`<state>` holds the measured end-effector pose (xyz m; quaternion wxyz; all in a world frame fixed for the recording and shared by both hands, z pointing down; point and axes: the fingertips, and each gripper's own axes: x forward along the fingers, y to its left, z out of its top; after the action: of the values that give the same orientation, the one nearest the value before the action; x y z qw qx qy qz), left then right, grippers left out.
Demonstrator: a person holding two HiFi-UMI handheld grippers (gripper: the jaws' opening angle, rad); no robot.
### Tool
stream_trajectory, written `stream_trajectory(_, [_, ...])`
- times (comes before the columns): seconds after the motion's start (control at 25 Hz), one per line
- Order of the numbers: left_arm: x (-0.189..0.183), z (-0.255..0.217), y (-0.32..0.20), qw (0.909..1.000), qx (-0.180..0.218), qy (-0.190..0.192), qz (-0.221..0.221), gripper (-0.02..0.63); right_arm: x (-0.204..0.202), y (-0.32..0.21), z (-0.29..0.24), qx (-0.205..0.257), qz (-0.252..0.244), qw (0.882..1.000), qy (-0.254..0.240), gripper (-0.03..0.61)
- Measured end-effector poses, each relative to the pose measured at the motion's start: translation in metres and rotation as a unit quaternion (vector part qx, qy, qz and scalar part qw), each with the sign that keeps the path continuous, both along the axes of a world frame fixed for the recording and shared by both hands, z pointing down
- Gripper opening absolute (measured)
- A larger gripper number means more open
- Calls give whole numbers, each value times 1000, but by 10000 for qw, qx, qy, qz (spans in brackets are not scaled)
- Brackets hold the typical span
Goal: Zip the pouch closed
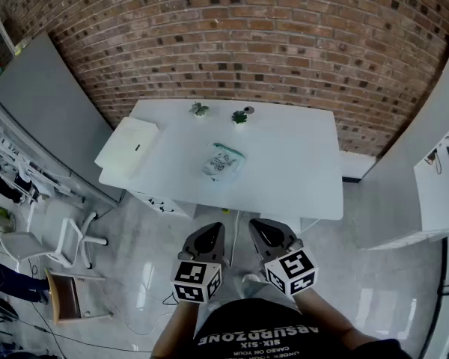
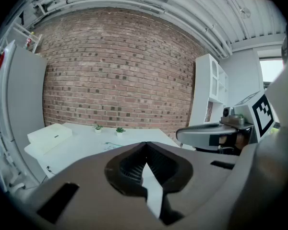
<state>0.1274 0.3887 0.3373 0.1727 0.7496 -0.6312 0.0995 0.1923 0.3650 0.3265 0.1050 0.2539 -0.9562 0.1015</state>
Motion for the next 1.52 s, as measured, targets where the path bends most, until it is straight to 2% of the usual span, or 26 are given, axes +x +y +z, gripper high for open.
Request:
stream_trajectory(0.16, [4, -2, 3, 10000, 27, -17, 4, 6, 6, -2, 5, -65, -26, 10000, 21, -2])
stream_trajectory(0.48, [-25, 5, 7, 9995, -107, 47, -304, 6, -7, -19, 6, -32, -9, 10000, 34, -3])
stream_trajectory(1.0, [-53, 16, -31, 9993, -143, 130, -320, 6, -28, -59, 16, -51, 17, 9999, 91, -2])
stream_trajectory(1.28, [-88, 28, -72, 9985, -194, 252, -436, 6, -58, -105, 22, 11, 29, 9997, 226, -2])
stream_trajectory(1.52, [-123, 28, -131, 9986, -239, 294, -377, 6, -92, -166, 28, -64, 40, 9994, 336, -2])
